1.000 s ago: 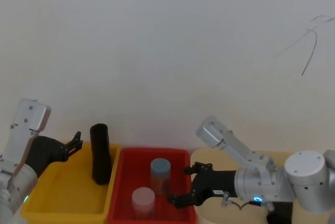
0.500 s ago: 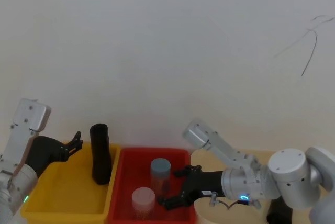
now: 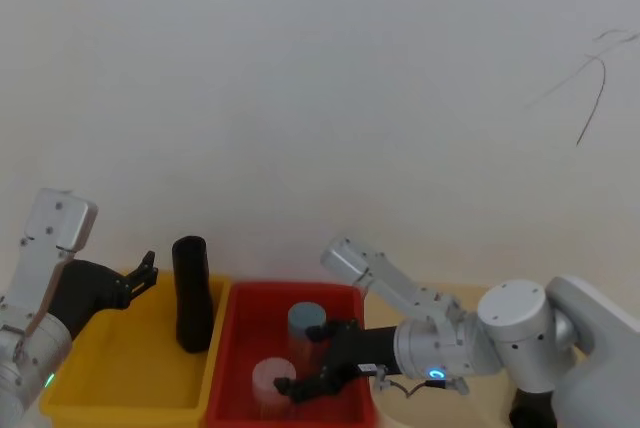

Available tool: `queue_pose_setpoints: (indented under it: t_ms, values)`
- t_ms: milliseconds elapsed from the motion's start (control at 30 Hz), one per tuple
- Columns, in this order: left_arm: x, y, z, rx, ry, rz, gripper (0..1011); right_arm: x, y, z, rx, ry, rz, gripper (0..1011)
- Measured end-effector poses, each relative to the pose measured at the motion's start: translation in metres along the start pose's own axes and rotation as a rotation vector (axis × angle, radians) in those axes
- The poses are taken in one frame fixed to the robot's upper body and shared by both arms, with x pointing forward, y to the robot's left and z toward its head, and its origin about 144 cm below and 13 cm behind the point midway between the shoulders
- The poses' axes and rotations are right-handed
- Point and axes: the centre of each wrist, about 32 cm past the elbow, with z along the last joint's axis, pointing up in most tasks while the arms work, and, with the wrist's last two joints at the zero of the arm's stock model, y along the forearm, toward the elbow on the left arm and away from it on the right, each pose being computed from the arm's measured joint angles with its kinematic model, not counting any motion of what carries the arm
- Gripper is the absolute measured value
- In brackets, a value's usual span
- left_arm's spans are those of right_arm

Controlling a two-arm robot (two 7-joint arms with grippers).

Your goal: Pick up the garbage bag with the one hand and transfer it to the other hand.

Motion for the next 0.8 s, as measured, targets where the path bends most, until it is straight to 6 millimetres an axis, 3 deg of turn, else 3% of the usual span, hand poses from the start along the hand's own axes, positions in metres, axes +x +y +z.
queue_pose_setpoints:
  t_ms: [800]
  values:
    - [0.000, 0.000, 0.000, 0.000, 0.000, 0.000, 1003, 0.008, 0.032, 0.000, -0.001, 0.007, 0.050, 1001]
